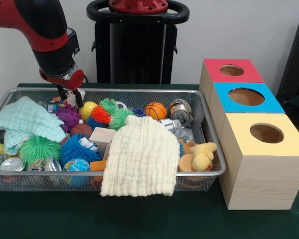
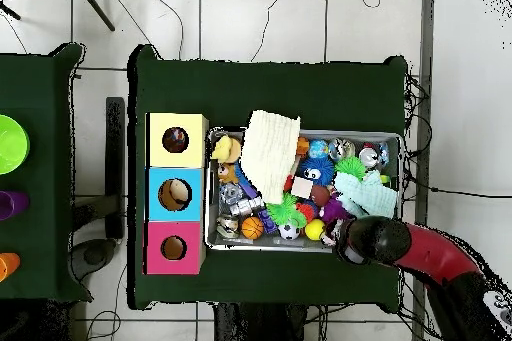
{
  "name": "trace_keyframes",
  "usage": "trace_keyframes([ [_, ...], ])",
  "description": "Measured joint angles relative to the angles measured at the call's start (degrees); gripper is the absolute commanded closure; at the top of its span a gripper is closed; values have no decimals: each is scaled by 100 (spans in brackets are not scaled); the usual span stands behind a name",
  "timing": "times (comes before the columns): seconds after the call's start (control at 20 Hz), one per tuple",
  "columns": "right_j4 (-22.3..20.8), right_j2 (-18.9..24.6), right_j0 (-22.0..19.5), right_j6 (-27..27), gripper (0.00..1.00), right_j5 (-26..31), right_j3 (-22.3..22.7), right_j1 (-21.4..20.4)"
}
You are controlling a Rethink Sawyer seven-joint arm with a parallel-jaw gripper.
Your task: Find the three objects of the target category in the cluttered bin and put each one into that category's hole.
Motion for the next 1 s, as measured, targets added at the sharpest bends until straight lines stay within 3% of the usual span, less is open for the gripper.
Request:
trace_keyframes([
  [0.9,-29,206,-264,0,0,-2,92,-1],
  [0.95,-35,208,-279,0,100,2,109,0],
  [1.0,-36,208,-281,0,100,2,115,0],
])
